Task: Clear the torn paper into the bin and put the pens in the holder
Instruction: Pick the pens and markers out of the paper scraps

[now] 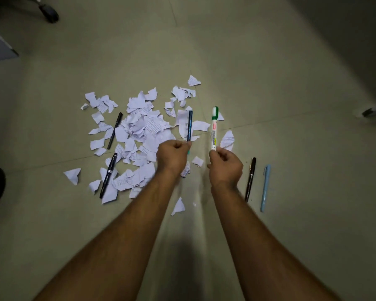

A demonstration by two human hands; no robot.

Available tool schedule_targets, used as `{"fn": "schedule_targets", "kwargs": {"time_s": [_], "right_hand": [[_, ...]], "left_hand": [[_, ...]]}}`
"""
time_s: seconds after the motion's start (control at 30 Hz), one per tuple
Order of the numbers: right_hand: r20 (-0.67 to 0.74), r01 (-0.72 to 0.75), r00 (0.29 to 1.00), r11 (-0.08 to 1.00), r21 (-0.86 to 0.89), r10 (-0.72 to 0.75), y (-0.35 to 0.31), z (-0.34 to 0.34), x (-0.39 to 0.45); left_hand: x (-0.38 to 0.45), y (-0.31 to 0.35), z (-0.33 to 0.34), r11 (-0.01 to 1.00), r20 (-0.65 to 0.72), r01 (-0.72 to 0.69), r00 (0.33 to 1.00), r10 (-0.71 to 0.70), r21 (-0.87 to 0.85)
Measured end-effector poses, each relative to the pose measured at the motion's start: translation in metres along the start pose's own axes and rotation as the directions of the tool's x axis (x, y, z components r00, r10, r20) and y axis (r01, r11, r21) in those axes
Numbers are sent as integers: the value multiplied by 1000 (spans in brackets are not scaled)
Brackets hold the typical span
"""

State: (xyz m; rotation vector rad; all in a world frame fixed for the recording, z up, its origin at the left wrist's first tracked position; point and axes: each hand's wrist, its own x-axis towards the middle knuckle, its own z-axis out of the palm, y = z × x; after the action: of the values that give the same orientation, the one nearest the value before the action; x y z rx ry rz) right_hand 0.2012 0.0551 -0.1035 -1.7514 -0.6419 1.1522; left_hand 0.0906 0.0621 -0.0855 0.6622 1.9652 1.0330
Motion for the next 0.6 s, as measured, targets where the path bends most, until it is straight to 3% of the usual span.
{"fn": "schedule_targets", "kwargs": {"time_s": [0.2,0.37,0.6], "right_hand": [[-222,-80,974,989,-122,51,14,-86,-35],[-300,-101,953,969,-227,29,30,-136,-48],[-305,-93,952,945,-315,-8,45,-149,-40]], "left_hand": [[-75,-14,37,973,223,-60,975,9,221],[-114,-30,73,922,385,-179,922,35,344],[-124,-37,94,874,402,-231,915,45,428]]}}
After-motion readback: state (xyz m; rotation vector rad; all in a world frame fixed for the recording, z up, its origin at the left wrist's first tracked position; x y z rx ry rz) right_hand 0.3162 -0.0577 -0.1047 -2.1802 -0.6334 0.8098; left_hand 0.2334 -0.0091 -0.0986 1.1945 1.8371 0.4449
